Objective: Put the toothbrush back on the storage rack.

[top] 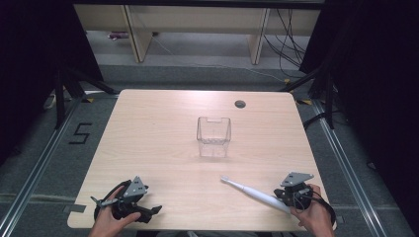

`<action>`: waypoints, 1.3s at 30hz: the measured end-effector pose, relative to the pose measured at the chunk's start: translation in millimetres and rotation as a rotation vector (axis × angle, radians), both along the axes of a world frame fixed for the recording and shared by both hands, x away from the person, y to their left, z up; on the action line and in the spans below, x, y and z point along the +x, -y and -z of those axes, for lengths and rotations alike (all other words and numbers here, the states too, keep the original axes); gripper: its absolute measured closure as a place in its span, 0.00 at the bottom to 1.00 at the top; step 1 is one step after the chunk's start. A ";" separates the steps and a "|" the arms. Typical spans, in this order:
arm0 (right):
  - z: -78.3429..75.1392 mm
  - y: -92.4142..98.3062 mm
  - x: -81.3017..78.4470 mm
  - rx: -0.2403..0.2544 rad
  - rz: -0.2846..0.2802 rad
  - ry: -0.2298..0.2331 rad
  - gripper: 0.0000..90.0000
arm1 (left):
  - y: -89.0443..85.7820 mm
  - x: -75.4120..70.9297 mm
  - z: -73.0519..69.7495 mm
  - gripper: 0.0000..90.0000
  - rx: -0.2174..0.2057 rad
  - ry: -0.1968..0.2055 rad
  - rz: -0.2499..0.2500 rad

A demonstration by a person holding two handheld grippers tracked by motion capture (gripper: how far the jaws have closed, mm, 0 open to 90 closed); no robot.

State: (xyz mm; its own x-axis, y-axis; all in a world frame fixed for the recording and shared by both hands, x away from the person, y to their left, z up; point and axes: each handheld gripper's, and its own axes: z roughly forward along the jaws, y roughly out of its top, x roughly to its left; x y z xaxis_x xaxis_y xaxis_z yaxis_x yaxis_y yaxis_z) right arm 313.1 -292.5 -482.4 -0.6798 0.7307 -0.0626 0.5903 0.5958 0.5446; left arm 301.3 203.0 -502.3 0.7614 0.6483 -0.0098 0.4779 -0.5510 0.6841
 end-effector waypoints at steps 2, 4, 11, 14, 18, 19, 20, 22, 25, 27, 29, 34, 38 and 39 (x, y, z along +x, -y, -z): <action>0.9 0.3 -1.1 -0.018 -0.033 0.020 0.99 | 0.0 0.0 -0.1 0.17 -0.001 0.000 0.000; -1.3 -0.5 -3.9 -0.020 -0.019 -0.009 0.99 | 0.0 0.1 -0.1 0.17 0.000 0.000 0.000; -0.7 -1.9 -13.0 -0.031 -0.046 -0.013 0.99 | 0.4 0.0 -0.1 0.17 -0.005 -0.001 -0.002; 0.5 -5.3 -18.2 -0.025 -0.036 -0.007 0.99 | 0.2 0.2 -0.2 0.17 -0.001 0.000 0.000; 0.4 -9.9 -23.0 -0.031 -0.063 -0.004 0.98 | 0.2 0.3 -0.3 0.17 0.000 0.001 0.000; 0.1 -11.2 -24.2 -0.025 -0.058 -0.016 0.98 | 0.1 0.4 -0.4 0.17 0.003 0.001 0.002; 0.4 -11.1 -23.9 -0.041 -0.071 -0.005 0.97 | 0.4 0.3 -0.2 0.17 -0.002 0.001 0.001; 0.0 -11.1 -23.8 -0.038 -0.066 -0.006 0.96 | 0.3 0.6 -0.3 0.17 0.000 0.002 0.003; -1.5 -7.9 -21.5 -0.031 -0.043 0.015 0.91 | 0.3 0.6 -0.3 0.17 -0.001 0.002 0.002; -7.3 -4.7 -20.6 -0.016 -0.003 -0.007 0.87 | 0.3 0.8 -0.2 0.17 0.000 0.001 0.002; -11.3 -2.7 -17.3 0.001 0.024 0.019 0.79 | 0.4 0.8 -0.1 0.17 0.001 0.001 0.003; -25.6 -11.2 -9.8 0.076 0.076 -0.034 0.65 | 0.3 1.0 -0.1 0.17 0.001 0.000 0.003; -27.7 -23.9 -1.4 0.074 0.046 -0.059 0.55 | 0.3 1.1 0.0 0.17 0.002 -0.001 0.003; -27.3 -28.3 0.4 0.078 0.056 -0.055 0.54 | 0.2 1.1 -0.1 0.17 0.002 -0.001 0.003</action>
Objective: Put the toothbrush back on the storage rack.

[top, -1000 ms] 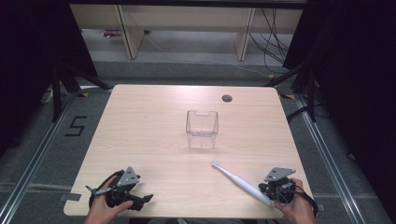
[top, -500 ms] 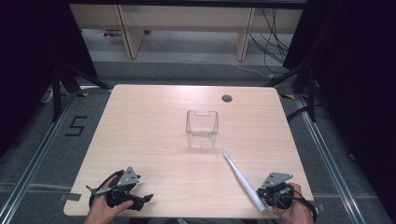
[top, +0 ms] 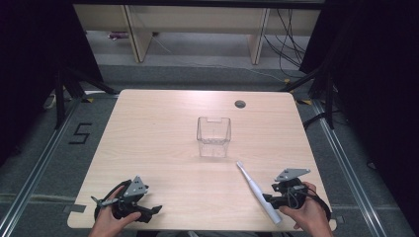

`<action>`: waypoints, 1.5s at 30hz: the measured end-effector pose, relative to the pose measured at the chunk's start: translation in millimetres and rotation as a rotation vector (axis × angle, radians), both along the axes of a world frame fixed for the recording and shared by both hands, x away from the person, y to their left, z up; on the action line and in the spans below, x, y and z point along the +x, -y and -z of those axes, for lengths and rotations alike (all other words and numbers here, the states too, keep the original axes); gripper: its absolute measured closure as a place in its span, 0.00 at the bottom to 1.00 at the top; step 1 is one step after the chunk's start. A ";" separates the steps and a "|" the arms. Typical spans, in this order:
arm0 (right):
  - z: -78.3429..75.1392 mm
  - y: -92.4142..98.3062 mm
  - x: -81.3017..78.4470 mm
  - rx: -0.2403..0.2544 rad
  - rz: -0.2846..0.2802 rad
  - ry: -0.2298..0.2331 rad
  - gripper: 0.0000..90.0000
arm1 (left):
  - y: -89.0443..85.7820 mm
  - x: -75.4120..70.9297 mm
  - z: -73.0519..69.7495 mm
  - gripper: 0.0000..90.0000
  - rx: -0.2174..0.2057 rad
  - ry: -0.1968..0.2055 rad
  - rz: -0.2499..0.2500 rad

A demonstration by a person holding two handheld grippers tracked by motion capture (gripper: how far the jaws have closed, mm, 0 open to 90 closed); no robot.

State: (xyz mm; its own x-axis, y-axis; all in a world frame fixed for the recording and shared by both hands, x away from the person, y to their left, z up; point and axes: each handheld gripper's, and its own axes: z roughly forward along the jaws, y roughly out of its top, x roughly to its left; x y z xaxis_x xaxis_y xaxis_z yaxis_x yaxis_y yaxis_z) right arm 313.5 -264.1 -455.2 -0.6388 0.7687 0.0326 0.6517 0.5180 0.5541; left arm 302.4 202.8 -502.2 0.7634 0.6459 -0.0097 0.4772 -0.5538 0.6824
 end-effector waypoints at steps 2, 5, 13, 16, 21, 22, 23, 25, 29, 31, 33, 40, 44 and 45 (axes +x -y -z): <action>0.3 -5.5 5.4 -0.034 -0.042 -0.009 0.51 | -0.4 0.2 0.0 0.17 0.002 0.000 0.001; 1.1 -12.2 12.4 -0.034 -0.073 -0.055 0.50 | -0.3 0.0 0.0 0.17 -0.002 -0.001 -0.001; 5.5 -24.4 26.6 -0.102 -0.090 -0.122 0.52 | -0.5 0.2 0.1 0.17 -0.001 -0.001 0.001; 8.1 -28.9 30.0 -0.116 -0.106 -0.136 0.53 | -0.3 0.3 0.0 0.17 -0.003 0.000 0.000; 8.5 -34.1 34.9 -0.163 -0.107 -0.166 0.53 | 0.0 0.4 0.7 0.17 -0.003 -0.004 0.000; 9.6 -33.7 37.8 -0.169 -0.133 -0.142 0.54 | -0.3 0.4 0.7 0.17 -0.004 -0.003 -0.001; 8.6 -34.5 37.0 -0.177 -0.113 -0.166 0.54 | -0.6 0.5 0.4 0.17 -0.005 -0.002 -0.001; 9.4 -34.2 39.4 -0.177 -0.136 -0.162 0.55 | -0.2 0.4 -0.1 0.17 -0.006 -0.001 0.000; 12.9 -34.5 42.1 -0.200 -0.116 -0.199 0.56 | 0.6 0.6 0.9 0.17 -0.007 -0.008 -0.005; 14.4 -34.3 44.1 -0.212 -0.121 -0.209 0.57 | 0.1 0.6 0.7 0.17 -0.006 -0.005 -0.002; 16.3 -34.4 46.2 -0.206 -0.140 -0.215 0.59 | -0.1 0.7 0.3 0.17 -0.005 -0.002 -0.001; 18.7 -37.8 51.1 -0.222 -0.136 -0.266 0.65 | 0.0 0.7 0.3 0.17 -0.005 -0.002 0.000; 20.4 -38.2 55.8 -0.215 -0.163 -0.291 0.71 | 0.6 0.2 -0.1 0.17 -0.011 -0.003 -0.002; 20.2 -38.8 56.1 -0.218 -0.152 -0.302 0.72 | 0.7 0.3 0.1 0.17 -0.011 -0.003 -0.001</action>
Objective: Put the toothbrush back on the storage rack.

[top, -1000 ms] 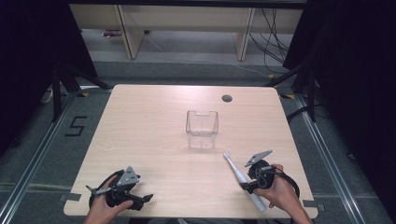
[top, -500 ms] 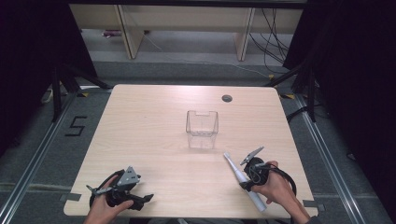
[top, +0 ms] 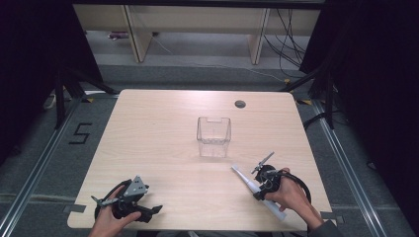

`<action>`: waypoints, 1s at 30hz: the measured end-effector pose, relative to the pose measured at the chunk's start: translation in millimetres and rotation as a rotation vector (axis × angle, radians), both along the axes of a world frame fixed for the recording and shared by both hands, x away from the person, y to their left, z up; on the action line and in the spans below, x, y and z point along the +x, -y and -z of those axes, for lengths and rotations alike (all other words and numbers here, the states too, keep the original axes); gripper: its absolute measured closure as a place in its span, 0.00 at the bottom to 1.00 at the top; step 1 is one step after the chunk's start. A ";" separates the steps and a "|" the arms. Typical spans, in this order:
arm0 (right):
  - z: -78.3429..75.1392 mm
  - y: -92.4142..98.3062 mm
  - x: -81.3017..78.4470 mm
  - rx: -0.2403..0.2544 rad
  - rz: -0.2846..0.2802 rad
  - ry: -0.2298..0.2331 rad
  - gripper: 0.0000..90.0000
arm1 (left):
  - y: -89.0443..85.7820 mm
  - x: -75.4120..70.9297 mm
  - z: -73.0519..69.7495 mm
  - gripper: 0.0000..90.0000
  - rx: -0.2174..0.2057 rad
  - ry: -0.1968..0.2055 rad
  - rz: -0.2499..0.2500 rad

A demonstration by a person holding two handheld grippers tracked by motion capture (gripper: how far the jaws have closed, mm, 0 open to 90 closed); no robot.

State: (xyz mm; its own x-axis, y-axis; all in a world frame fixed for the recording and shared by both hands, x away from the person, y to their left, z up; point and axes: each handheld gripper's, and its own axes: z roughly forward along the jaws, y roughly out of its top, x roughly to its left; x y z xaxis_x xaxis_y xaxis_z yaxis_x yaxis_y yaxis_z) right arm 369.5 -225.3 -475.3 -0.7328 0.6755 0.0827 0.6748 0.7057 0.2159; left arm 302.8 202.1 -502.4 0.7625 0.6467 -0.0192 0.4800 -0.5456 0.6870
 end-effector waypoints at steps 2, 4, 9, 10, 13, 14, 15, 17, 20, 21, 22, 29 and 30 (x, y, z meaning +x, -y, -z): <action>-0.8 -0.6 2.0 -0.018 -0.015 -0.006 0.73 | -0.2 -0.1 0.0 0.17 0.002 0.001 0.002; -0.8 -1.7 4.4 -0.030 -0.029 -0.017 0.73 | -0.2 -0.1 -0.3 0.17 0.001 0.002 0.001; -1.6 -5.8 6.3 -0.067 -0.042 -0.030 0.74 | -0.1 0.0 -0.1 0.17 0.003 0.000 0.002; -1.7 -7.0 5.9 -0.076 -0.027 -0.039 0.74 | -0.2 0.0 0.0 0.17 0.003 0.001 0.002; -2.4 -10.2 6.1 -0.095 -0.015 -0.050 0.74 | 0.0 -0.2 -0.5 0.17 0.001 0.002 0.002; -1.5 -9.6 7.6 -0.100 -0.047 -0.037 0.74 | 0.2 -0.2 -0.3 0.17 0.001 0.002 0.002; -1.7 -11.5 6.6 -0.111 -0.032 -0.043 0.74 | 0.2 -0.1 -0.2 0.17 0.002 0.001 0.003; -1.8 -12.1 7.2 -0.115 -0.055 -0.043 0.74 | 0.1 0.0 0.0 0.17 0.004 0.001 0.005; -0.5 -14.1 6.6 -0.138 -0.057 -0.041 0.74 | 0.0 -0.2 -0.5 0.17 0.001 0.002 0.002; -1.5 -13.8 7.5 -0.159 -0.085 -0.032 0.74 | 0.0 -0.2 -0.6 0.17 0.002 0.002 0.003; -1.0 -13.9 7.7 -0.169 -0.095 -0.026 0.74 | 0.1 -0.2 -0.7 0.17 0.003 0.002 0.004; -1.8 -19.7 4.9 -0.212 -0.103 -0.022 0.74 | 0.0 -0.3 -0.7 0.17 0.002 0.003 0.003; -1.5 -19.0 5.4 -0.212 -0.115 -0.017 0.74 | 0.0 -0.2 -0.8 0.17 0.002 0.004 0.004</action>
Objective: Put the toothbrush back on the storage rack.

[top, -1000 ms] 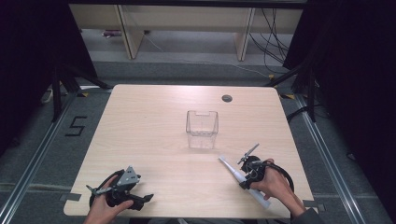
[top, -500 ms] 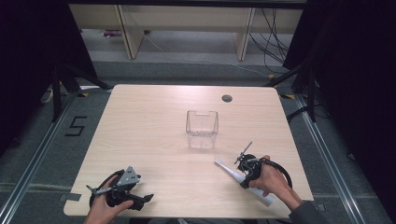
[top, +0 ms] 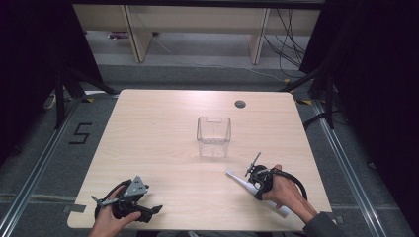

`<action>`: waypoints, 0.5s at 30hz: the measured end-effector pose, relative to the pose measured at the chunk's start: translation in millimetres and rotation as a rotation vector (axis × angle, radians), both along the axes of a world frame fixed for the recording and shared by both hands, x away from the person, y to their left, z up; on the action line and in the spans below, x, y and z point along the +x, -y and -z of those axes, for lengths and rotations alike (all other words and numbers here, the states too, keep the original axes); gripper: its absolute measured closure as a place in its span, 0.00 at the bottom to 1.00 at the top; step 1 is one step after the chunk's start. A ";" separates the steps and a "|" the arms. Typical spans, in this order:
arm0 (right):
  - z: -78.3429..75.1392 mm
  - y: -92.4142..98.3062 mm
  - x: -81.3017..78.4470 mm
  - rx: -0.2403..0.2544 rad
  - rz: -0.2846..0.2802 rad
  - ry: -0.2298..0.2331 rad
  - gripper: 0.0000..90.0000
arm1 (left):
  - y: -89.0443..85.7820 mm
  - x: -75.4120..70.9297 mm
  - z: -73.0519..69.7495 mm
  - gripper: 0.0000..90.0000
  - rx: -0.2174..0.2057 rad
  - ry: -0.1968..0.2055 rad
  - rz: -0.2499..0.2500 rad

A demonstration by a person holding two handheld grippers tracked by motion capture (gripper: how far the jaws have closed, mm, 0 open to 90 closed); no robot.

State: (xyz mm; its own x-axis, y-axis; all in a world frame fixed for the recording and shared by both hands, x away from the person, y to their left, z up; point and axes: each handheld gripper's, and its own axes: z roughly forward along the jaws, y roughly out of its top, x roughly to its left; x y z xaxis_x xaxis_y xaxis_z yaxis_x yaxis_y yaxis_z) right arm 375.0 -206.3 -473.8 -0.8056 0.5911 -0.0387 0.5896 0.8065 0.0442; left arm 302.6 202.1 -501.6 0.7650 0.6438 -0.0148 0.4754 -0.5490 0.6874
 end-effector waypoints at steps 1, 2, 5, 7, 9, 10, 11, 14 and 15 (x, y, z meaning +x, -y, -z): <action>-0.2 -0.2 -0.3 -0.002 0.003 0.000 0.74 | 0.0 0.0 0.0 0.17 0.000 0.000 0.000; 0.5 -0.6 -1.2 0.012 0.008 0.003 0.74 | 0.0 0.1 0.0 0.17 0.000 0.000 -0.001; 0.9 0.0 -2.2 0.017 0.002 0.001 0.74 | 0.0 -0.1 0.5 0.17 -0.012 -0.002 -0.003; 0.0 0.2 -3.6 0.020 0.009 0.008 0.74 | -0.3 0.2 0.2 0.17 -0.003 0.000 -0.001; -3.0 3.2 -2.5 0.015 -0.020 0.014 0.74 | 0.1 0.3 0.3 0.17 -0.001 0.000 -0.002; -3.3 5.6 -3.2 0.032 -0.010 0.022 0.74 | 0.3 0.3 0.4 0.17 -0.001 -0.001 -0.002; -4.5 7.3 -3.1 0.048 -0.016 0.030 0.74 | 0.3 0.2 0.5 0.17 -0.001 -0.002 -0.002; -11.5 10.1 -5.0 0.070 -0.001 0.045 0.75 | -0.2 0.3 0.2 0.17 -0.001 0.000 -0.003; -13.4 11.8 -5.3 0.082 0.001 0.054 0.75 | -0.2 0.2 0.1 0.17 -0.002 0.000 -0.002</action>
